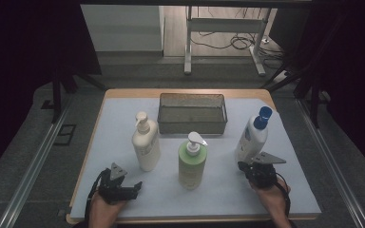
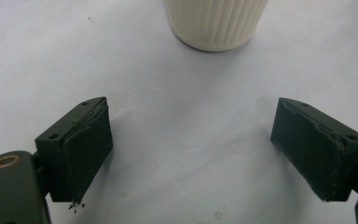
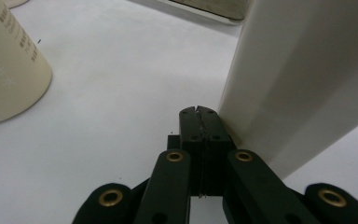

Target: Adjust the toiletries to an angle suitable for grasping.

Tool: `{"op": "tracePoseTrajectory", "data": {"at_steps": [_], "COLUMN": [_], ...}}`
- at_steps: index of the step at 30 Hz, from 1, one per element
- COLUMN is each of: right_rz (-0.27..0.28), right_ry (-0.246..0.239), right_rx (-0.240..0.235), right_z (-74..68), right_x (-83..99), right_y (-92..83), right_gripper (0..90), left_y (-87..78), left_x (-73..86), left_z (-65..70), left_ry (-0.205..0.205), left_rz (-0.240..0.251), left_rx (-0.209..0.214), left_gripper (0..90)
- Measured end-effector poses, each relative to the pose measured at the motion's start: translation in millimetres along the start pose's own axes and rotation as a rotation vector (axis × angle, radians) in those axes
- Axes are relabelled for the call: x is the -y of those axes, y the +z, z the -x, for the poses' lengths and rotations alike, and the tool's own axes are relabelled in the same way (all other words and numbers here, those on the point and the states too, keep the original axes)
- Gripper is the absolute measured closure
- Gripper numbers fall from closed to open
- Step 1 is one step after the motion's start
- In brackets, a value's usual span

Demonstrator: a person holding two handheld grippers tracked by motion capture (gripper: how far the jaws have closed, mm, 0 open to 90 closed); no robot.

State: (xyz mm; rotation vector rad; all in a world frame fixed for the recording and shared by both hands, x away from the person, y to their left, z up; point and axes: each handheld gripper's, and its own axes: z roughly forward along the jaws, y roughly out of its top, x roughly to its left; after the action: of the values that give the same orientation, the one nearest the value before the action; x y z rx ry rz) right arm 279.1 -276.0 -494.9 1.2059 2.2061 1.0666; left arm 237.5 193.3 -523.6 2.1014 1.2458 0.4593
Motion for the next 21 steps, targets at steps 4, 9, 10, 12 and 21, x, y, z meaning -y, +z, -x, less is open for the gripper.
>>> {"op": "tracePoseTrajectory", "data": {"at_steps": [4,9,10,12,21], "right_rz": [-0.005,-0.011,-0.012,-0.015,-0.018], "right_ry": [-0.001,-0.003,-0.002,0.007,0.025], "right_rx": [0.008,0.014,0.017,0.023,0.028], "right_z": [1.9,4.9,6.1,10.5,21.6], "right_x": [1.0,2.4,2.8,4.5,8.5], "right_y": [-1.1,-2.6,-3.2,-5.9,-12.4], "right_gripper": [89.8,89.8,89.8,89.8,89.5], "left_y": [0.0,0.0,0.0,0.0,0.0], "left_x": [0.0,0.0,0.0,0.0,0.0], "left_z": [0.0,0.0,0.0,0.0,0.0], "left_ry": [0.000,0.000,0.000,0.000,0.000], "left_rz": [0.000,0.000,0.000,0.000,0.000], "left_rx": [0.000,0.000,0.000,0.000,0.000], "left_gripper": [12.1,12.1,12.1,12.1,12.1]}}
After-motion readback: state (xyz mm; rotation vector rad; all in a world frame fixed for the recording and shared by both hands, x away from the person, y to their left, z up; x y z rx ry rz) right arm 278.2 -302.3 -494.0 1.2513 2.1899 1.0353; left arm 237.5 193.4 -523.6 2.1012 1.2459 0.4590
